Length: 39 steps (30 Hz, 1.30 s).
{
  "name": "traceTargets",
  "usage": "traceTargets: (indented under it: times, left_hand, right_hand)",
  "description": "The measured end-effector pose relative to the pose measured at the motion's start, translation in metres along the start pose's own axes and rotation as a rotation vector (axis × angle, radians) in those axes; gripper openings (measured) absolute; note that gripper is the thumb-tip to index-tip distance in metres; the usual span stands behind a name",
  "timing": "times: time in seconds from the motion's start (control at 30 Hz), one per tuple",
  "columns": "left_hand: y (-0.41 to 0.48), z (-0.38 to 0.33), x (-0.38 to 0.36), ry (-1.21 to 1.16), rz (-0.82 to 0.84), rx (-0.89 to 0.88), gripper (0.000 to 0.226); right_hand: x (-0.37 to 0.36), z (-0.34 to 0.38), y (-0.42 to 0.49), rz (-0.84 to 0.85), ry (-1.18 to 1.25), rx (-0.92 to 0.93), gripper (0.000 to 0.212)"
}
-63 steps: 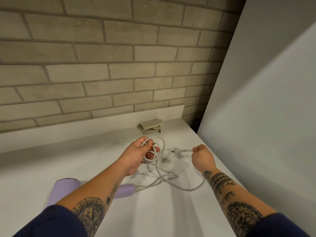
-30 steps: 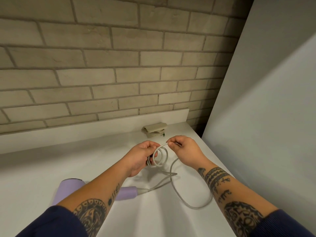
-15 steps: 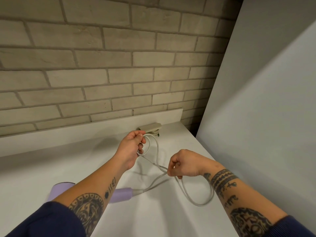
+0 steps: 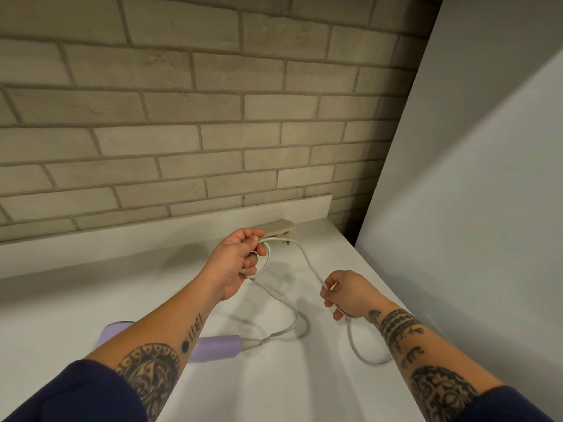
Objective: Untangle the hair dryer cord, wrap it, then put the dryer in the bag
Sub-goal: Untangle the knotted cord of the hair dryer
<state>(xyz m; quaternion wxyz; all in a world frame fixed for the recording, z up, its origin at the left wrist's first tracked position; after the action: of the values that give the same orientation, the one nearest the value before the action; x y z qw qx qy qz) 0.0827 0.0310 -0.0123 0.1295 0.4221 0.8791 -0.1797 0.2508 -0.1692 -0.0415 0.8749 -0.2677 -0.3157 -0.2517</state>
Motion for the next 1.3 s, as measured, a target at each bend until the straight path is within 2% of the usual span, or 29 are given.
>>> traceTargets:
  times: [0.23,0.4,0.5,0.6,0.7,0.77,0.87,0.93,1.0,1.1,1.17,1.23,1.3]
  left_hand:
    - [-0.001,-0.01,0.019,0.077,-0.164,-0.091,0.021]
    - [-0.002,-0.008,0.016,0.148,-0.221,-0.152,0.02]
    - [0.0,-0.007,0.008,0.24,-0.264,-0.218,0.018]
    - [0.003,-0.007,0.0,0.295,-0.274,-0.249,0.017]
    - [0.004,-0.004,-0.011,0.344,-0.237,-0.232,0.016]
    - [0.006,0.001,-0.017,0.378,-0.2,-0.215,0.015]
    - [0.009,0.009,-0.025,0.408,-0.136,-0.194,0.016]
    - [0.008,0.014,-0.029,0.426,-0.109,-0.181,0.018]
    - [0.006,0.019,-0.034,0.468,-0.078,-0.168,0.019]
    - [0.001,0.02,-0.04,0.523,-0.009,-0.146,0.02]
    - [0.0,0.018,-0.041,0.548,0.029,-0.15,0.022]
    - [0.0,0.015,-0.039,0.602,0.02,-0.171,0.024]
    - [-0.002,0.012,-0.036,0.644,0.003,-0.193,0.022]
  right_hand:
    - [0.016,0.001,0.019,-0.276,0.43,-0.017,0.016]
    - [0.018,0.014,0.028,-0.357,0.71,0.058,0.022]
    - [0.023,0.019,0.031,-0.401,0.788,0.123,0.027]
    - [0.024,0.013,0.034,-0.373,0.604,0.175,0.029]
    - [0.016,-0.007,0.04,-0.2,0.254,0.148,0.028]
    - [0.012,-0.017,0.042,-0.065,0.119,0.133,0.026]
    - [0.011,-0.018,0.041,0.077,0.136,0.222,0.056]
    - [0.013,-0.007,0.038,0.016,0.222,0.338,0.067]
    - [0.017,0.012,0.032,-0.086,0.242,0.481,0.061]
    - [0.013,0.044,0.02,-0.067,0.078,0.613,0.047]
    - [0.007,0.056,0.017,-0.04,0.033,0.622,0.033]
    - [0.003,0.063,0.016,-0.059,0.087,0.618,0.016]
    - [0.001,0.068,0.015,-0.07,0.161,0.602,0.014]
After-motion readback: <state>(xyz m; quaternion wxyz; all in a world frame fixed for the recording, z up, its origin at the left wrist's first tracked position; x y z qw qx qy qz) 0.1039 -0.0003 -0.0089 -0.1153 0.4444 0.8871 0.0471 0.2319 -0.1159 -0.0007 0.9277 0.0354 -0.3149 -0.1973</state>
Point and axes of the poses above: each hand's wrist, its own y-axis towards the middle knuckle, its own x-axis out of the back of the hand, z = x × y, the point moved 2 cm from there along y, towards the middle knuckle, and after that the axes turned 5 degrees about x, right-handed, at the moved point
